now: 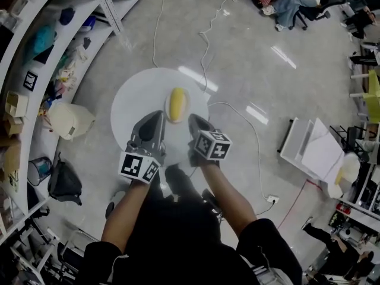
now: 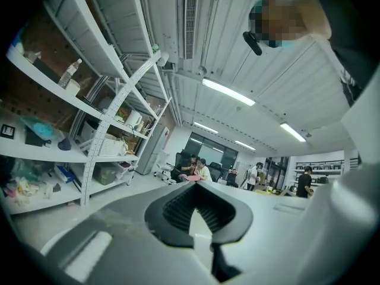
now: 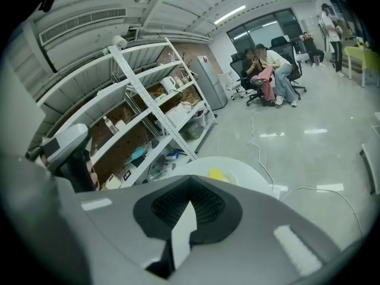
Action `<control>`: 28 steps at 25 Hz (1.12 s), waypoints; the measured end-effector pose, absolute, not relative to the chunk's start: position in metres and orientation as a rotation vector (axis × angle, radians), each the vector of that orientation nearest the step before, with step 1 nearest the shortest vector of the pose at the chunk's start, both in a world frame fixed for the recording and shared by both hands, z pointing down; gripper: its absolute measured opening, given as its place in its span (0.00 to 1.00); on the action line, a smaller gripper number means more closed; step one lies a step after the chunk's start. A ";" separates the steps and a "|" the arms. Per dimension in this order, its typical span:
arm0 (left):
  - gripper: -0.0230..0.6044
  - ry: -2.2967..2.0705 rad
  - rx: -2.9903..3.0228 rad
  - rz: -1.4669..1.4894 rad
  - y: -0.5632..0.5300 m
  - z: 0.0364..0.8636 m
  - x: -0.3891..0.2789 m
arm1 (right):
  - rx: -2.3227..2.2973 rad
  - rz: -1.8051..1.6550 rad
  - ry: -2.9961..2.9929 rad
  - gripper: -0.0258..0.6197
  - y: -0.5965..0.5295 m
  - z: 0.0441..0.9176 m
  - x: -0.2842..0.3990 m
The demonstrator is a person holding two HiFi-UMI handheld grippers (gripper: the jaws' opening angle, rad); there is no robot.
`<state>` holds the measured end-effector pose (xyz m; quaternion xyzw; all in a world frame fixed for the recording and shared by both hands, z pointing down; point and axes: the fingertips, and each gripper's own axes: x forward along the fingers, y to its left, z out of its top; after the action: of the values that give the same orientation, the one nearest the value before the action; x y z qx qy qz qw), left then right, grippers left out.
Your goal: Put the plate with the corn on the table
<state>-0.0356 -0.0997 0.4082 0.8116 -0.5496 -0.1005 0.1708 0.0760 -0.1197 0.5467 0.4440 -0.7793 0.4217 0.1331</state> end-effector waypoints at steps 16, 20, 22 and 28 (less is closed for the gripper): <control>0.04 -1.559 2.343 -0.302 -0.086 0.367 -0.041 | 1.348 1.084 -2.409 0.05 -0.106 0.451 0.065; 0.04 -1.554 2.354 -0.321 -0.084 0.356 -0.038 | 1.348 1.042 -2.452 0.05 -0.104 0.433 0.063; 0.04 -1.546 2.360 -0.330 -0.080 0.352 -0.035 | 1.360 1.018 -2.469 0.05 -0.103 0.423 0.062; 0.04 -1.541 2.384 -0.334 -0.072 0.341 -0.033 | 1.380 0.903 -2.500 0.05 -0.099 0.404 0.064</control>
<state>-0.0333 -0.0722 0.3408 0.8257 -0.5338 -0.1156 0.1413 0.0638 -0.0989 0.4043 0.4594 -0.8326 0.3006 0.0731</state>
